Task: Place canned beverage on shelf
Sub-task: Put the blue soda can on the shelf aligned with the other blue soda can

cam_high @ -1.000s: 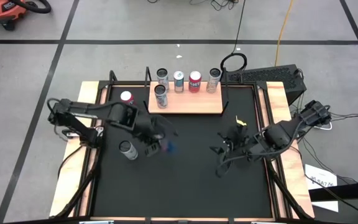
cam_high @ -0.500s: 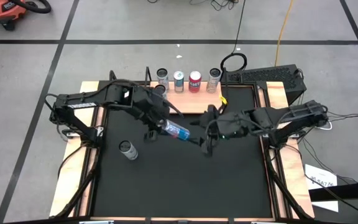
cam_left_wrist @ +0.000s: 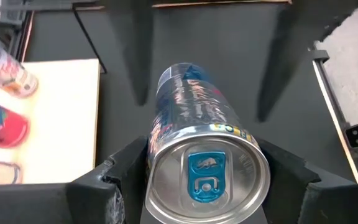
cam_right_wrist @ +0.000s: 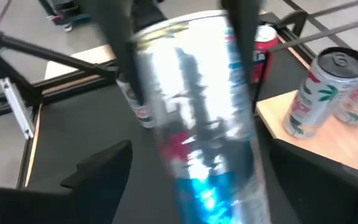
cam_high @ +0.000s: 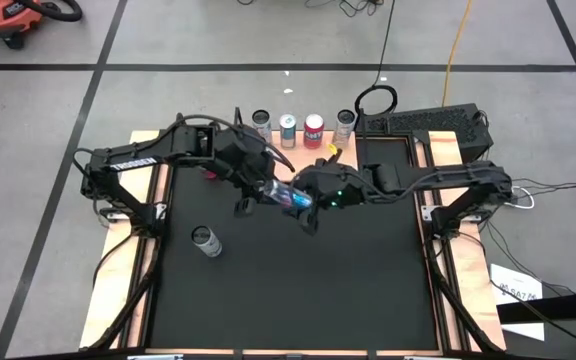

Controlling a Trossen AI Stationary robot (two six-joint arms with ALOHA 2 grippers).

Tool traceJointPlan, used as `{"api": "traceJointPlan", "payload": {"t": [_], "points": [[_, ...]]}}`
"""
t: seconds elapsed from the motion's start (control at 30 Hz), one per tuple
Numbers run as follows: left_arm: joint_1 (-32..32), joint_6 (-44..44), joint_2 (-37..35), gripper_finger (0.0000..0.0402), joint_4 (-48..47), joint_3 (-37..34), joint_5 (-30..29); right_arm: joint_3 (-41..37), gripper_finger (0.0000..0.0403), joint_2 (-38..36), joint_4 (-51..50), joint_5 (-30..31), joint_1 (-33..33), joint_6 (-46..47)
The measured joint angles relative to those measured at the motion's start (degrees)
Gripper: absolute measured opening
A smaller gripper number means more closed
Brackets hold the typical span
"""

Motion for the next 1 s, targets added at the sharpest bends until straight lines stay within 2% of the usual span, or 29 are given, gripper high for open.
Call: {"api": "traceJointPlan", "payload": {"t": [0.5, 0.7, 0.87, 1.0], "points": [[2.0, 3.6, 0.0, 0.0231, 0.1, 0.0, 0.9, 0.0, 0.0261, 2.3, 0.2, -3.1, -3.7, -0.1], [4.0, 4.8, -0.1, 0.0233, 0.8, 0.0, 0.1, -0.1, 0.0240, 2.2, 1.5, 0.1, -4.1, -2.5], [8.4, 3.7, -2.1, 0.0271, 2.9, 0.1, -1.6, -0.1, 0.0240, 2.1, 7.4, 6.1, -5.9, -4.1], [12.2, 3.0, -3.9, 0.0315, 4.0, 0.0, -2.6, -0.2, 0.0240, 2.1, 12.7, 6.4, -8.2, -4.4]]}}
